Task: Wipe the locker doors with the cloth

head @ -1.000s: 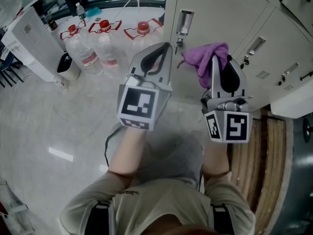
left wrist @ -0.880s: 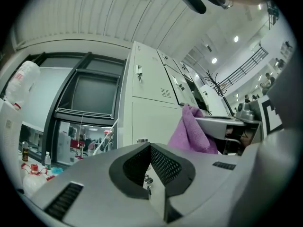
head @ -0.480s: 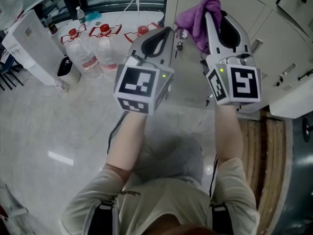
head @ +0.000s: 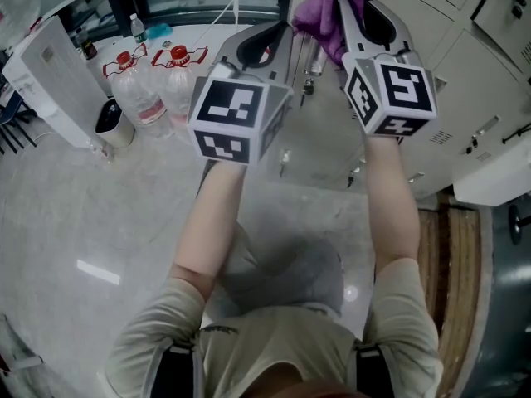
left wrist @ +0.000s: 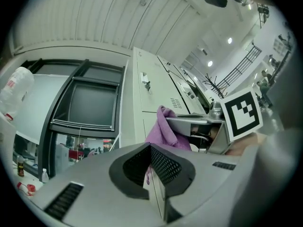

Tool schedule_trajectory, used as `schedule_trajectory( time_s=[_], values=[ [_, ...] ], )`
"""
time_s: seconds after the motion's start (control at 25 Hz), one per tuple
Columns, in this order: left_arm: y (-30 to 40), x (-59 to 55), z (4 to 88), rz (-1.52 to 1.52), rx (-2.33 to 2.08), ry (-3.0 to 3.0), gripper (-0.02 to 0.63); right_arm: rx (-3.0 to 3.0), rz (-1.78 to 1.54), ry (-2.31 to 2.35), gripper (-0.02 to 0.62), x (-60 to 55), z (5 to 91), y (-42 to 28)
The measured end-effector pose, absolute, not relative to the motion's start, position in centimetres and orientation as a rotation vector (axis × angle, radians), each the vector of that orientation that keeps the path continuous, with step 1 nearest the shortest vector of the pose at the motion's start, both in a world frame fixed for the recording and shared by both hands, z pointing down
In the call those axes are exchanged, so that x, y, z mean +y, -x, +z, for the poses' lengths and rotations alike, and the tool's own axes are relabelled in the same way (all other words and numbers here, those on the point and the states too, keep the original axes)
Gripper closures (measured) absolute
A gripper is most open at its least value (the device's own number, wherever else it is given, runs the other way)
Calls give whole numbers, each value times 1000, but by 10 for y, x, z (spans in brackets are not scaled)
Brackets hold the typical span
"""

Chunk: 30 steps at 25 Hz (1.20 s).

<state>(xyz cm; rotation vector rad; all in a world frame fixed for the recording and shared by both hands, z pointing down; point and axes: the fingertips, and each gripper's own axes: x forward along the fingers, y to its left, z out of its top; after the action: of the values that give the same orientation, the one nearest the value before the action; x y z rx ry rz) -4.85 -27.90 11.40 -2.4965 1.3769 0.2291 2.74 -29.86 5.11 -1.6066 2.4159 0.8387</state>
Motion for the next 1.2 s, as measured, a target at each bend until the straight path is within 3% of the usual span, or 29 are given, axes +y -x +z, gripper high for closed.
schedule_trajectory(
  time_s=[1.2],
  values=[
    [18,-290,135,128,1288,2519,604,2402,826,1762,540,-346,59,-49]
  ],
)
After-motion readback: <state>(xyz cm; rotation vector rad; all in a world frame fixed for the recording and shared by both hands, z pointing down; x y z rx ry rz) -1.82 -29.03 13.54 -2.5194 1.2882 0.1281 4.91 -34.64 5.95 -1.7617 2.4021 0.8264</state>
